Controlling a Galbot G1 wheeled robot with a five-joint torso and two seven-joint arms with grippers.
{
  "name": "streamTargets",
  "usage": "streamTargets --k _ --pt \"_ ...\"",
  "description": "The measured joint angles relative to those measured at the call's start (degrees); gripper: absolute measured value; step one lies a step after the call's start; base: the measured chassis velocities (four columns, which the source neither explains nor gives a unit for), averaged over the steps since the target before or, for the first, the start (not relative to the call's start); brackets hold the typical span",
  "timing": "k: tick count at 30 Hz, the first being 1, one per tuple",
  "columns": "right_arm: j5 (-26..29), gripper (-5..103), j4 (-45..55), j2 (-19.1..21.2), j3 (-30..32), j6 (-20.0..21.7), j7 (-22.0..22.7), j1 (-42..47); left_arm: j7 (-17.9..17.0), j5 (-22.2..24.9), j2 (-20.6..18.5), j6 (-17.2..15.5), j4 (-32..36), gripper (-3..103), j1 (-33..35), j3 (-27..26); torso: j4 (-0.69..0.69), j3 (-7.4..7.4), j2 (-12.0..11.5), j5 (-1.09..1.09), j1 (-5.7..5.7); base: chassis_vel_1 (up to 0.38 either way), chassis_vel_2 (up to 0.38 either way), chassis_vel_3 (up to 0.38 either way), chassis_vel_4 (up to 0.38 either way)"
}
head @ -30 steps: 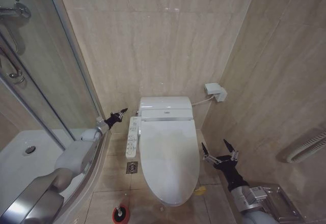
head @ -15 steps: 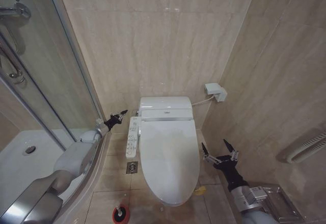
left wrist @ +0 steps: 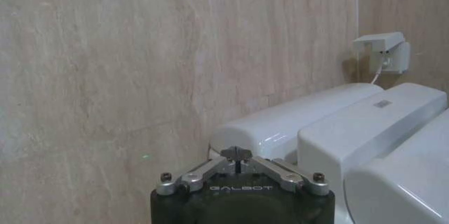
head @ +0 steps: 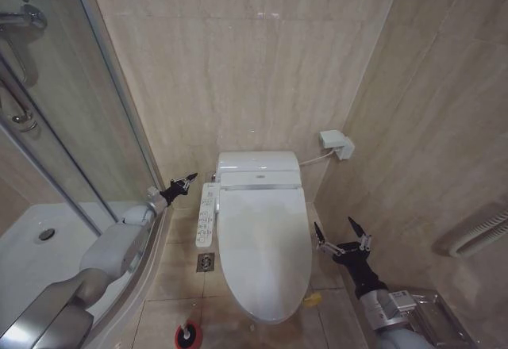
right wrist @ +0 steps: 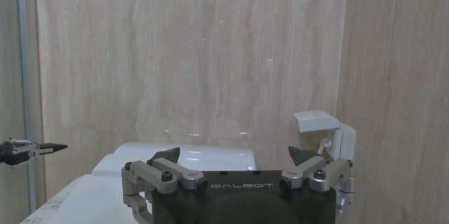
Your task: Open the toilet lid, clean the toilet bowl with a toilet brush, close the toilet lid, and flush.
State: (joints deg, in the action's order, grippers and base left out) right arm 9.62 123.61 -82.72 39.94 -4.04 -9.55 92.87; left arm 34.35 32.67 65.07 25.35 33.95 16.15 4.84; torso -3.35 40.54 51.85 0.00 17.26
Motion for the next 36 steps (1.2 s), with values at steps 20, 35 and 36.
streamTargets --k 20,35,36 --pt "0.00 100 0.00 0.00 0.00 0.00 0.00 0.00 1.26 0.19 -1.30 0.24 1.06 0 1.82 -0.72 0.00 0.00 0.00 0.00 0.00 -0.026 0.019 0.027 -0.016" --pt "0.00 100 0.00 0.00 0.00 0.00 0.00 0.00 2.72 0.19 -2.05 0.60 1.56 0 3.22 -1.23 0.00 0.00 0.00 0.00 0.01 -0.045 0.037 0.041 -0.044" --pt "0.00 100 0.00 0.00 0.00 0.00 0.00 0.00 2.83 0.19 -2.09 0.61 1.56 0 3.26 -1.24 0.00 0.00 0.00 0.00 0.00 0.000 0.000 0.000 0.000"
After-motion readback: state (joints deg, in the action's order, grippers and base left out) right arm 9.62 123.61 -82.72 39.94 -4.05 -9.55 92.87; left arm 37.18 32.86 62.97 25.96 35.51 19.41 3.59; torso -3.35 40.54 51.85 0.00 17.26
